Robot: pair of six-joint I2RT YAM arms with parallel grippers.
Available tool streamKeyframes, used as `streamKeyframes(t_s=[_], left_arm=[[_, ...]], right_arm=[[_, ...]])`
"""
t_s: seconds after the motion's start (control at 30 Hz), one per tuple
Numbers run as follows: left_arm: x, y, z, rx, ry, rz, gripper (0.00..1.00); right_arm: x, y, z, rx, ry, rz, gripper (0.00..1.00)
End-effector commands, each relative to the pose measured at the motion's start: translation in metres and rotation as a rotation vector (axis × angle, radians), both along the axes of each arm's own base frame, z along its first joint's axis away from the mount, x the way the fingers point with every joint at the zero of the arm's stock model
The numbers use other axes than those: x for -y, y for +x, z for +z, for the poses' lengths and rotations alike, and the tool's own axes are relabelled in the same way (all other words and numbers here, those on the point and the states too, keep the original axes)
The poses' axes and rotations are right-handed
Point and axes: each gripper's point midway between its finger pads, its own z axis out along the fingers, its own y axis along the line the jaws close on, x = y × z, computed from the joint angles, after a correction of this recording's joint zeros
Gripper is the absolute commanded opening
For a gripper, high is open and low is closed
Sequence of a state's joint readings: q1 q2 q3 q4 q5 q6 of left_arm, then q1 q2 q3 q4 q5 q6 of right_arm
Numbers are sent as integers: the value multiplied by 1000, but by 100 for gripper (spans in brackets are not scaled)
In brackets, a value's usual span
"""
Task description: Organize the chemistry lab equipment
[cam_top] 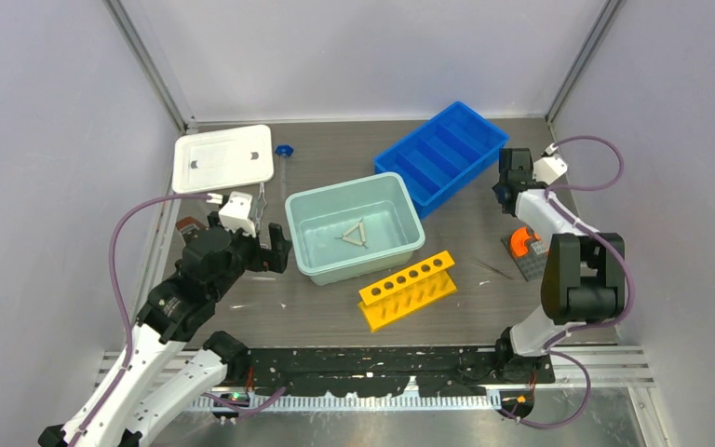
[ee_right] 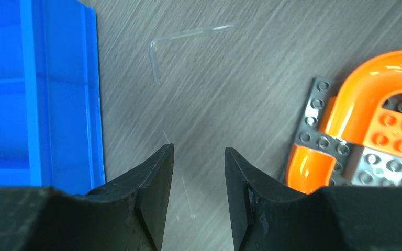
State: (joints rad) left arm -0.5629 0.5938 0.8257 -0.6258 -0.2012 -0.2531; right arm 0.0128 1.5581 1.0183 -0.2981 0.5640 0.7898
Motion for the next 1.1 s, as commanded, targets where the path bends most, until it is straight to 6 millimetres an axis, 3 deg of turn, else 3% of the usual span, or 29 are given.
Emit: streamKeyframes(t_s=[0.0, 0.27, 0.43, 1.07], left_arm=[[1, 6, 7, 34, -5, 6, 100], [0, 6, 6, 35, -2, 10, 100], [1, 6, 5, 32, 1, 9, 100], [1, 7, 5, 34, 5, 10, 100]], right_arm=[[11, 45, 13, 133, 47, 6, 47], [20, 81, -20, 57, 59, 59, 47], [24, 99, -30, 31, 58, 61, 47], [31, 105, -56, -84, 65, 5, 44]])
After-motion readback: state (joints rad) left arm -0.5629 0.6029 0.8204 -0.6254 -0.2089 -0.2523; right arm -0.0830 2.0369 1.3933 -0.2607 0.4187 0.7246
